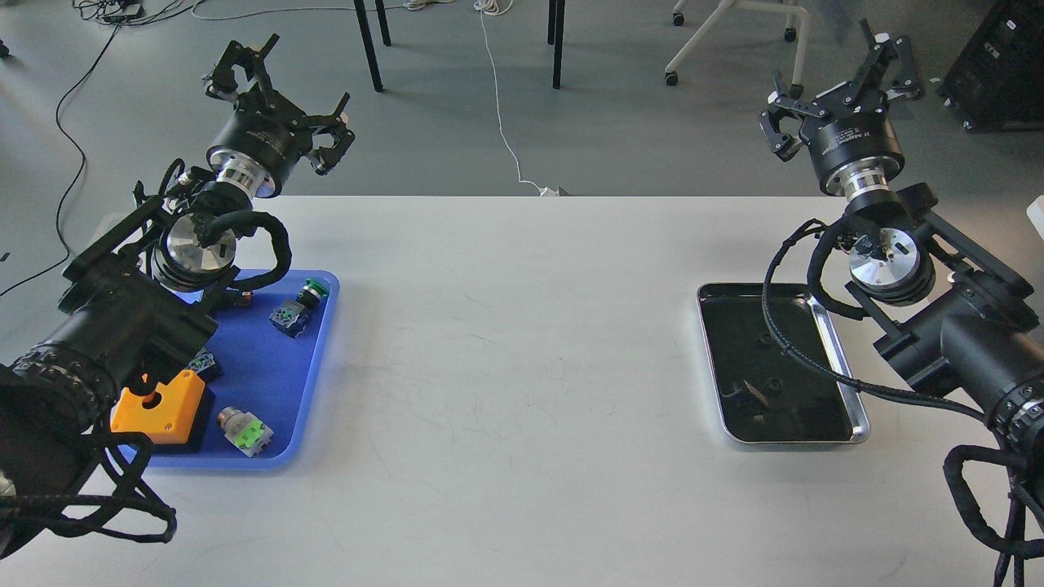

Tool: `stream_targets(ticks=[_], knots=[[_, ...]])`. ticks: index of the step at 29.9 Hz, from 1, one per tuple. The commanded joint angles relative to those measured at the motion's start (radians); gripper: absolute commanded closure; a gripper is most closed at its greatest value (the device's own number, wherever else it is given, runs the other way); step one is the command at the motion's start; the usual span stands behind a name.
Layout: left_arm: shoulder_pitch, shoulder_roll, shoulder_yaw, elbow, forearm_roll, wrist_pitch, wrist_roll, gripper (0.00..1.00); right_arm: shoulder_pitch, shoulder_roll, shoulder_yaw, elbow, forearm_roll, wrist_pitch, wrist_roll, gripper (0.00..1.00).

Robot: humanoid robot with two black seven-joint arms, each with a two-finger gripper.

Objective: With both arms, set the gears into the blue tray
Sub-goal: 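Raise the right arm and swing the right gripper over the metal tray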

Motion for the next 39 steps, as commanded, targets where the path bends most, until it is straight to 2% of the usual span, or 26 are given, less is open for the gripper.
stream_targets(ticks=[1, 4, 12, 15, 21, 25, 30, 36, 39], knots=[[-0.001, -0.001, 0.011, 0.0, 0.005, 0.001, -0.01, 0.02, -0.002, -0.004, 0.017, 0.002, 0.001, 0.0, -0.004, 0.01], [-0.001, -0.001, 0.011, 0.0, 0.008, 0.001, -0.036, 0.02, -0.004, -0.004, 0.017, 0.002, 0.001, -0.002, -0.004, 0.01], [-0.001, 0.014, 0.011, 0.0, 0.008, -0.007, -0.039, 0.02, 0.018, -0.012, -0.002, 0.001, 0.0, -0.006, -0.003, 0.01], [-0.001, 0.012, 0.014, 0.0, 0.008, -0.01, -0.038, 0.02, 0.064, -0.067, -0.067, 0.002, -0.017, -0.008, 0.0, 0.01], [-0.009, 0.017, 0.016, 0.012, 0.009, -0.033, -0.038, 0.02, 0.26, -0.122, -0.476, 0.016, -0.042, 0.0, 0.01, 0.01], [-0.001, 0.026, 0.016, 0.029, 0.027, -0.082, -0.036, 0.02, 0.372, -0.156, -0.767, 0.117, -0.132, 0.004, 0.017, 0.01], [-0.007, 0.02, 0.014, 0.031, 0.057, -0.089, -0.039, 0.02, 0.527, -0.14, -1.03, 0.148, -0.33, -0.003, 0.056, 0.01], [-0.032, 0.025, 0.013, 0.031, 0.052, -0.089, -0.047, 0.02, 0.798, -0.127, -1.445, 0.278, -0.505, 0.003, 0.056, 0.01], [-0.034, 0.025, 0.013, 0.028, 0.058, -0.089, -0.047, 0.02, 0.93, -0.055, -1.663, 0.344, -0.594, 0.003, 0.056, 0.01]])
